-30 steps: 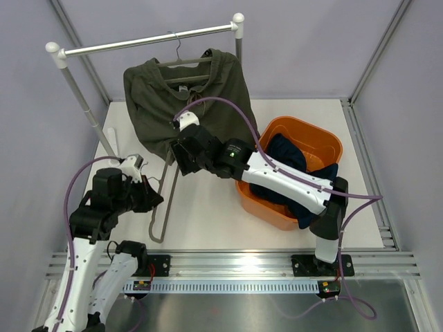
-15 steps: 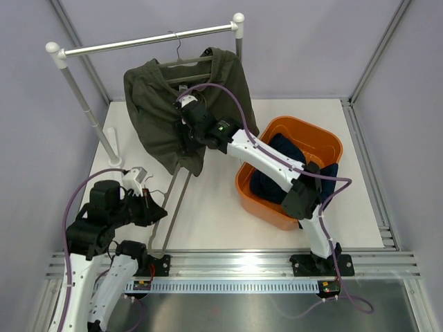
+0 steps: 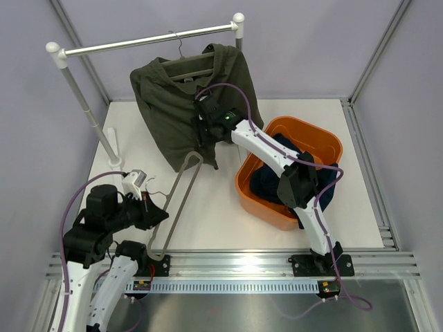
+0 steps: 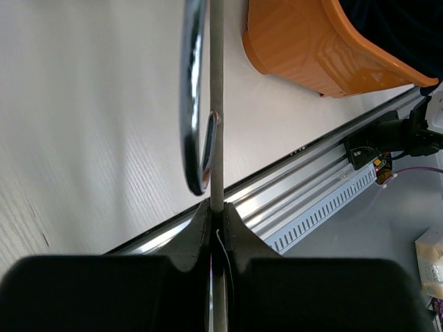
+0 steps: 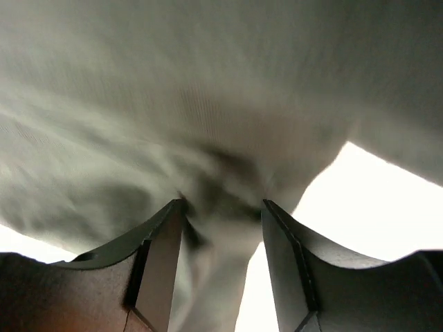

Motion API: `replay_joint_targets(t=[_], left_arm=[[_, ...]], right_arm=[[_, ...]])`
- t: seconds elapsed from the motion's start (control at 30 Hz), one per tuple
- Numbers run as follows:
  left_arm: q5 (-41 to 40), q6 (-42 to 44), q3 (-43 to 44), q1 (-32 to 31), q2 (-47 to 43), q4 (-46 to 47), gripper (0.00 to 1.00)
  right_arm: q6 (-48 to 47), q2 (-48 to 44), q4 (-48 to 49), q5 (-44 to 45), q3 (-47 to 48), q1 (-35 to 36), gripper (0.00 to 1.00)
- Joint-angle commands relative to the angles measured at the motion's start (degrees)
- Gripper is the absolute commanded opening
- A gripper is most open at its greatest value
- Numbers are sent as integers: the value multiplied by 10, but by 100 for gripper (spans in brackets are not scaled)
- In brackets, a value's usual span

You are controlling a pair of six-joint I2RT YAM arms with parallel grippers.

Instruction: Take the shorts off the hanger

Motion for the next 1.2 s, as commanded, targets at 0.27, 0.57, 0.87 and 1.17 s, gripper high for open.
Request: replay_joint_targets(t=[0.27, 0.57, 0.87, 1.17], left_arm=[[-19, 10, 79, -3, 17, 20, 0], [2, 19, 67, -3, 36, 20, 0], [89, 43, 56, -3, 63, 20, 0], [66, 32, 110, -4, 79, 47, 0]], right_arm=[[6, -77, 8, 22, -61, -6, 55], [41, -267, 91, 59, -212, 21, 57], [14, -277, 96, 88, -179, 90, 59], [23, -255, 119, 102, -218, 146, 58]])
